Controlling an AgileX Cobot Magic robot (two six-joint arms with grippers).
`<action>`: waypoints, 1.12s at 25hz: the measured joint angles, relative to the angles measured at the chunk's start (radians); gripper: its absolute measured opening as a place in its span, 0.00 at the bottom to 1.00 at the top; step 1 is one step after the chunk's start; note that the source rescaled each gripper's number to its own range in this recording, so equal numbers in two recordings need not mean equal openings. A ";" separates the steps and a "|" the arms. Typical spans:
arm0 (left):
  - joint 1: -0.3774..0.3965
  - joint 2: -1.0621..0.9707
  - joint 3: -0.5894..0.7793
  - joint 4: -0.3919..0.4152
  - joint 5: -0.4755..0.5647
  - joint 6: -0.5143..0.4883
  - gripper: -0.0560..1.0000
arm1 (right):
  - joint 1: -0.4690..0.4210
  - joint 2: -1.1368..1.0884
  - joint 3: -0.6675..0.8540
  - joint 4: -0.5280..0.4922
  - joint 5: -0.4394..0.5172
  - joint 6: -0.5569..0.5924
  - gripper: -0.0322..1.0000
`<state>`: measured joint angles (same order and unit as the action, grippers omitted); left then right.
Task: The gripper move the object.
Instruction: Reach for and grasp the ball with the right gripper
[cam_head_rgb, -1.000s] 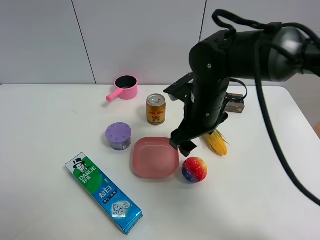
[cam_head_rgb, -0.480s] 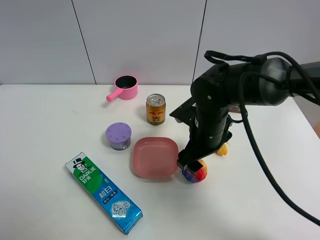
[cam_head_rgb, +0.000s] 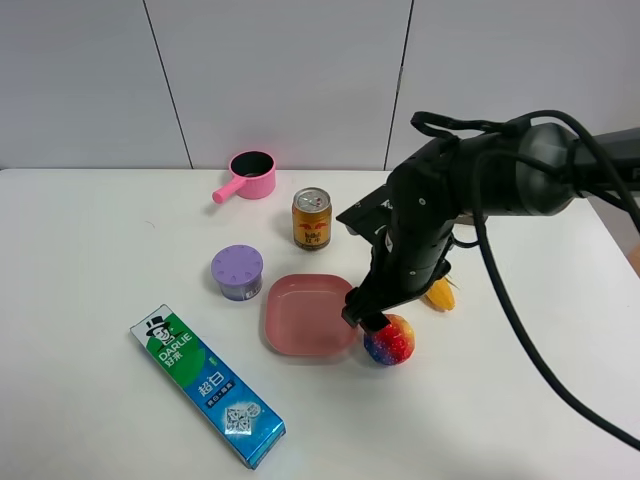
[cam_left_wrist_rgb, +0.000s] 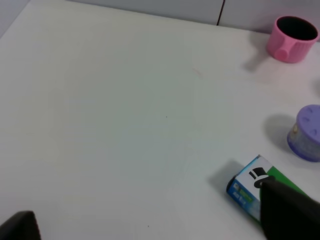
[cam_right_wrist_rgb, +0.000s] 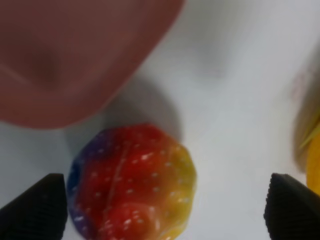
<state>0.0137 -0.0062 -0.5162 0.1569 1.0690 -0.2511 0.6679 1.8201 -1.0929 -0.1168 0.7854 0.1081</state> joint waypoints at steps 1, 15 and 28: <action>0.000 0.000 0.000 0.000 0.000 0.000 1.00 | -0.013 0.007 0.000 0.003 0.000 0.001 0.67; 0.000 0.000 0.000 0.000 0.000 0.000 1.00 | -0.041 0.019 0.002 0.173 0.001 -0.096 0.67; 0.000 0.000 0.000 0.000 0.000 0.000 1.00 | -0.041 0.070 0.083 0.199 -0.052 -0.119 0.64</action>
<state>0.0137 -0.0062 -0.5162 0.1569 1.0690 -0.2511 0.6266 1.8901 -1.0104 0.0819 0.7332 -0.0114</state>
